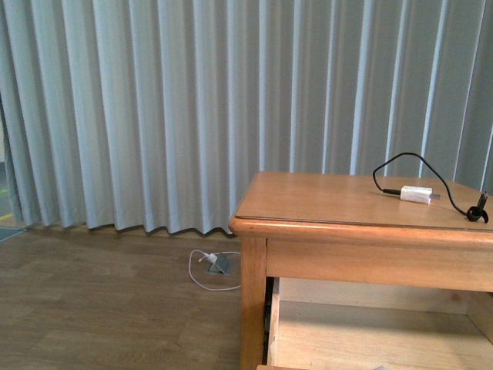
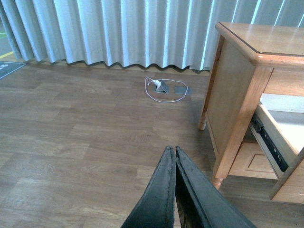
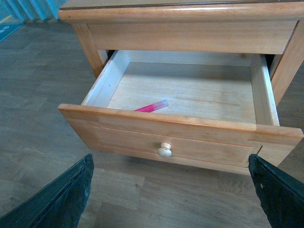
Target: Place pink marker in drawer with both arms
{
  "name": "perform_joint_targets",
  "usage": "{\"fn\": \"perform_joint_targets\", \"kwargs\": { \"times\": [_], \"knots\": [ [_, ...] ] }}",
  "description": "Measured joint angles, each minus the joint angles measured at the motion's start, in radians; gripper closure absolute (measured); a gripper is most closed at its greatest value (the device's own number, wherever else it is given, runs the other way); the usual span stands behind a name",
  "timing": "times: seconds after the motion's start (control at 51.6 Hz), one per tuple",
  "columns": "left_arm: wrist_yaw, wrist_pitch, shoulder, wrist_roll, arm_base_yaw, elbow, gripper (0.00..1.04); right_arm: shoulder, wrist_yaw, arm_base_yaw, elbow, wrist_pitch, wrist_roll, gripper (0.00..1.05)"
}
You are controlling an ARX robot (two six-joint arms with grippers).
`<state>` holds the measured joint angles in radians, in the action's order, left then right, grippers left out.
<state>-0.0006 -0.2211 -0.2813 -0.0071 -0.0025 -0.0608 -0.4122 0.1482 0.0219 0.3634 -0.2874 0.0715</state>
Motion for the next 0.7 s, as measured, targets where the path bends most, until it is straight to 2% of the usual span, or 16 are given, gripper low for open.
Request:
{"fn": "perform_joint_targets", "kwargs": {
  "times": [0.407,0.503,0.697],
  "knots": [
    [0.000,0.042,0.107,0.002,0.000,0.038,1.01,0.000,0.000,0.000,0.000,0.000,0.000,0.08],
    [0.001,0.199,0.230,0.002,0.000,0.038,1.01,0.000,0.000,0.000,0.000,0.000,0.000,0.08],
    [0.001,0.219,0.276,0.002,0.000,0.038,1.01,0.000,0.000,0.000,0.000,0.000,0.000,0.08]
  ]
}}
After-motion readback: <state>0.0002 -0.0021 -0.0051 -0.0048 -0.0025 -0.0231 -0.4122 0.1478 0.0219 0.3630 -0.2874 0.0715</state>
